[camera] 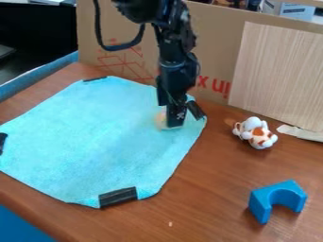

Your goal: Remove the white figure in the cloth

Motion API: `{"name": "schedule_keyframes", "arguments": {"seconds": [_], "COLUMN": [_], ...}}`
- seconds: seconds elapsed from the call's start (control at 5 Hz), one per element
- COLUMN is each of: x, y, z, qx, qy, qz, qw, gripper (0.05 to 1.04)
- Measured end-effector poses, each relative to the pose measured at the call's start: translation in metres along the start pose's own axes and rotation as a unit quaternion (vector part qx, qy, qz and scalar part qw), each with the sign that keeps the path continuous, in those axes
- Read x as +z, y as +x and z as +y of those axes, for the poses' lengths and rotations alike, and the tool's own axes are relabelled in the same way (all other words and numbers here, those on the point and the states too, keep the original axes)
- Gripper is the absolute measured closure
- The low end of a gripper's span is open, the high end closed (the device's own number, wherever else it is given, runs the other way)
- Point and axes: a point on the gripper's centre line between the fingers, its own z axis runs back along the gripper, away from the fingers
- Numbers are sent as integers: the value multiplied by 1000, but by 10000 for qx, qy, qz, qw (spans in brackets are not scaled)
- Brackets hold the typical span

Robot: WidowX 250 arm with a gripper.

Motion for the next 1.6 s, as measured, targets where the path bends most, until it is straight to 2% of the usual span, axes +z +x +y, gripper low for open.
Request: {"name": "schedule_keyframes", "arguments": {"seconds": [0.2, 0.4, 0.6, 0.8, 1.0, 1.2, 1.4, 1.6], "x": [-4, -5, -5, 4, 30, 42, 43, 36], "y": [0, -4, -7, -17, -18, -14, -20, -22], "z": [-1, 2, 2, 1, -9, -37, -63, -101], "qx": [56, 220, 274, 276, 74, -342, -728, -1301], "qy": [-161, -283, -361, -393, -71, 85, 111, -6], "qz": [113, 184, 91, 3, -278, -338, -340, -259], "qw": [9998, 9992, 9989, 9988, 9996, 9988, 9967, 9912], "gripper": [137, 239, 256, 256, 256, 256, 256, 256]}}
